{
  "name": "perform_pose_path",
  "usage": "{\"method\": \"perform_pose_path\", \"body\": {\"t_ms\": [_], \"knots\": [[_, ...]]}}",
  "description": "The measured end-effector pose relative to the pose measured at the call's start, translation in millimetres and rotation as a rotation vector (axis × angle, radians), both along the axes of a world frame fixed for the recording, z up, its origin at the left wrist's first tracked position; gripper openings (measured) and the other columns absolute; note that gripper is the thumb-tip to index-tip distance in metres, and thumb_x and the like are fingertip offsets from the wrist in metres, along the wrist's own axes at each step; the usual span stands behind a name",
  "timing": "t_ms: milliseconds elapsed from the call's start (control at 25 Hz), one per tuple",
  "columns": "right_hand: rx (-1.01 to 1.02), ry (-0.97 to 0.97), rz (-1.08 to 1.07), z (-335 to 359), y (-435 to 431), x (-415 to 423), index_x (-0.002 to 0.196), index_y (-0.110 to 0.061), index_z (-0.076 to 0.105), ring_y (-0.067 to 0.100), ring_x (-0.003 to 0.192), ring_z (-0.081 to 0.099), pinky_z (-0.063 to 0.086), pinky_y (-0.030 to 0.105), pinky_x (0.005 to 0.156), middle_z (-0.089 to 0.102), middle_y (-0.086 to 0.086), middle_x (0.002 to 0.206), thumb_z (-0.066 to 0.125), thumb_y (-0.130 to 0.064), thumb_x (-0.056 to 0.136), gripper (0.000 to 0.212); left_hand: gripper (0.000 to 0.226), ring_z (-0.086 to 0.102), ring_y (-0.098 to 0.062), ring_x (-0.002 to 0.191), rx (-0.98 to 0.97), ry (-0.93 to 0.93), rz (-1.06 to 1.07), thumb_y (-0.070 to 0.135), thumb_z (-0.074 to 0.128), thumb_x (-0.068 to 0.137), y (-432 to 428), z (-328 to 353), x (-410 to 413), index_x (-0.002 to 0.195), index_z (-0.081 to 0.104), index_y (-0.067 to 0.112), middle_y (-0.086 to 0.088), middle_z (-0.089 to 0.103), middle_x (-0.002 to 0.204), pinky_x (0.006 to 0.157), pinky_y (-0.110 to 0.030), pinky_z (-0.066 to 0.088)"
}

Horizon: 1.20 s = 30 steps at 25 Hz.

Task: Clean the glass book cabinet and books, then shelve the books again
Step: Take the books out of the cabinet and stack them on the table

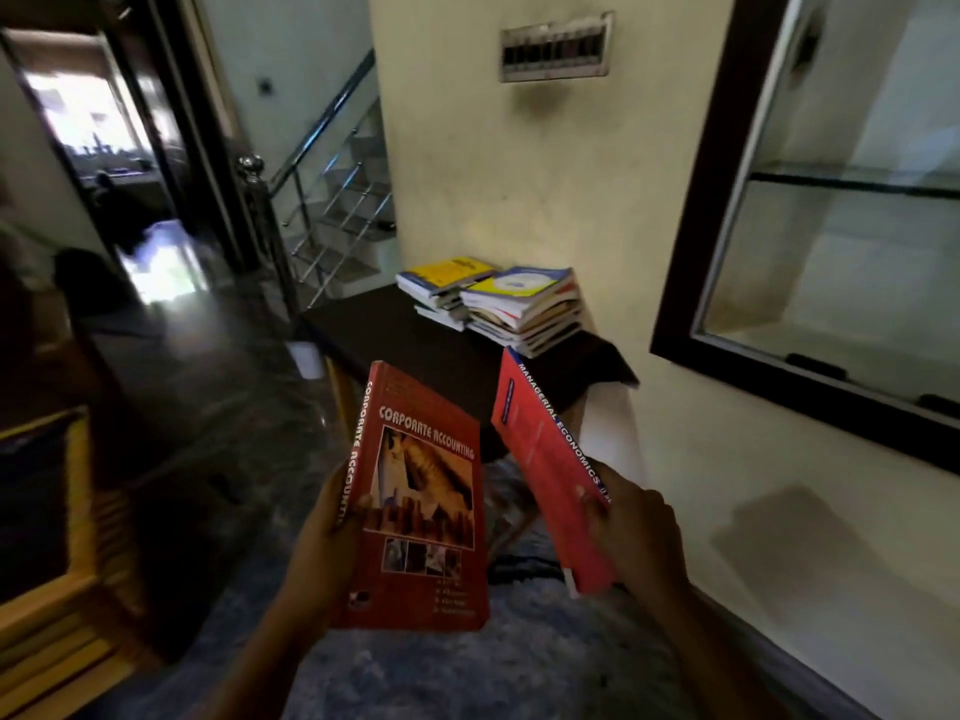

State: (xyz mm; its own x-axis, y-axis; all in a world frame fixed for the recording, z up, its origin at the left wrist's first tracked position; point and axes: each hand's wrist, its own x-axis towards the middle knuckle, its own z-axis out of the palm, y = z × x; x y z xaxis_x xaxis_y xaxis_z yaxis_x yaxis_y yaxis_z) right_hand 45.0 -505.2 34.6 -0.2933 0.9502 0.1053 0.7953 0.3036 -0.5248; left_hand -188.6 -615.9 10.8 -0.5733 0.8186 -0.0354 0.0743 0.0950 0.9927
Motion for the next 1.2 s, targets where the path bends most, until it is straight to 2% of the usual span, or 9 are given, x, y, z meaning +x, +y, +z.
{"method": "perform_pose_path", "body": {"t_ms": [120, 240, 440, 600, 800, 920, 1080, 1160, 1200], "knots": [[0.012, 0.016, 0.012, -8, 55, -75, 0.137, -0.026, 0.043, 0.026, 0.110, 0.057, 0.043, 0.028, 0.089, 0.059, 0.006, 0.125, 0.039, -0.040, 0.097, 0.042, 0.034, 0.070, -0.026, 0.086, 0.042, 0.002, -0.006, 0.019, 0.043, 0.097, 42, 1, -73, 0.128, 0.043, 0.034, -0.005, 0.064, 0.108, 0.070, -0.045, 0.056], [0.052, 0.065, -0.021, -6, 118, -152, 0.135, -0.030, 0.046, 0.031, 0.118, 0.051, 0.040, 0.035, 0.098, 0.057, 0.008, 0.129, 0.039, -0.043, 0.094, 0.043, 0.034, 0.070, -0.030, 0.088, 0.038, -0.095, -0.021, 0.022, 0.045, 0.096, 107, 10, -150, 0.129, 0.046, 0.032, -0.008, 0.066, 0.108, 0.073, -0.051, 0.056], [0.101, 0.116, -0.075, 12, 201, -252, 0.134, -0.028, 0.047, 0.031, 0.112, 0.056, 0.046, 0.037, 0.091, 0.060, 0.008, 0.124, 0.050, -0.030, 0.093, 0.042, 0.025, 0.070, -0.035, 0.082, 0.007, -0.280, -0.106, 0.022, 0.046, 0.096, 206, 33, -256, 0.117, 0.052, 0.034, -0.013, 0.072, 0.095, 0.064, -0.047, 0.057], [0.142, 0.044, -0.182, 16, 258, -319, 0.136, -0.029, 0.044, 0.033, 0.111, 0.056, 0.045, 0.034, 0.087, 0.060, 0.010, 0.123, 0.050, -0.030, 0.093, 0.043, 0.029, 0.066, -0.039, 0.093, -0.047, -0.293, -0.280, 0.025, 0.047, 0.095, 299, 35, -351, 0.122, 0.049, 0.036, -0.016, 0.067, 0.107, 0.077, -0.054, 0.054], [0.181, 0.040, -0.385, 15, 309, -391, 0.134, -0.030, 0.047, 0.031, 0.111, 0.056, 0.046, 0.034, 0.087, 0.061, 0.006, 0.122, 0.051, -0.026, 0.092, 0.042, 0.036, 0.066, -0.034, 0.087, -0.122, -0.383, -0.495, 0.024, 0.047, 0.095, 438, 31, -452, 0.131, 0.046, 0.027, -0.020, 0.064, 0.113, 0.065, -0.043, 0.056], [0.166, 0.025, -0.526, 20, 329, -427, 0.134, -0.031, 0.046, 0.029, 0.110, 0.057, 0.047, 0.033, 0.087, 0.060, 0.006, 0.122, 0.051, -0.028, 0.092, 0.042, 0.049, 0.064, -0.037, 0.098, -0.177, -0.496, -0.660, 0.029, 0.056, 0.087, 522, 31, -485, 0.135, 0.046, 0.021, -0.022, 0.061, 0.120, 0.077, -0.050, 0.055], [0.172, 0.016, -0.644, 29, 350, -446, 0.138, -0.031, 0.040, 0.020, 0.101, 0.060, 0.047, 0.023, 0.077, 0.059, 0.005, 0.121, 0.052, -0.032, 0.093, 0.046, 0.038, 0.066, -0.033, 0.087, -0.186, -0.546, -0.757, 0.026, 0.053, 0.092, 608, 44, -481, 0.129, 0.051, 0.016, -0.019, 0.065, 0.107, 0.066, -0.046, 0.058], [0.124, -0.040, -0.711, 34, 367, -452, 0.140, -0.030, 0.035, 0.011, 0.089, 0.058, 0.038, 0.006, 0.061, 0.058, 0.002, 0.119, 0.044, -0.033, 0.097, 0.044, 0.037, 0.069, -0.031, 0.077, -0.190, -0.558, -0.770, 0.026, 0.053, 0.092, 653, 51, -476, 0.126, 0.053, 0.013, -0.018, 0.068, 0.097, 0.062, -0.046, 0.059], [0.105, -0.068, -0.737, 37, 377, -453, 0.140, -0.030, 0.033, 0.008, 0.082, 0.054, 0.031, 0.004, 0.051, 0.059, 0.000, 0.116, 0.039, -0.033, 0.099, 0.041, 0.038, 0.070, -0.031, 0.074, -0.193, -0.557, -0.784, 0.026, 0.053, 0.092, 673, 55, -474, 0.126, 0.053, 0.011, -0.019, 0.069, 0.094, 0.059, -0.046, 0.058]]}}
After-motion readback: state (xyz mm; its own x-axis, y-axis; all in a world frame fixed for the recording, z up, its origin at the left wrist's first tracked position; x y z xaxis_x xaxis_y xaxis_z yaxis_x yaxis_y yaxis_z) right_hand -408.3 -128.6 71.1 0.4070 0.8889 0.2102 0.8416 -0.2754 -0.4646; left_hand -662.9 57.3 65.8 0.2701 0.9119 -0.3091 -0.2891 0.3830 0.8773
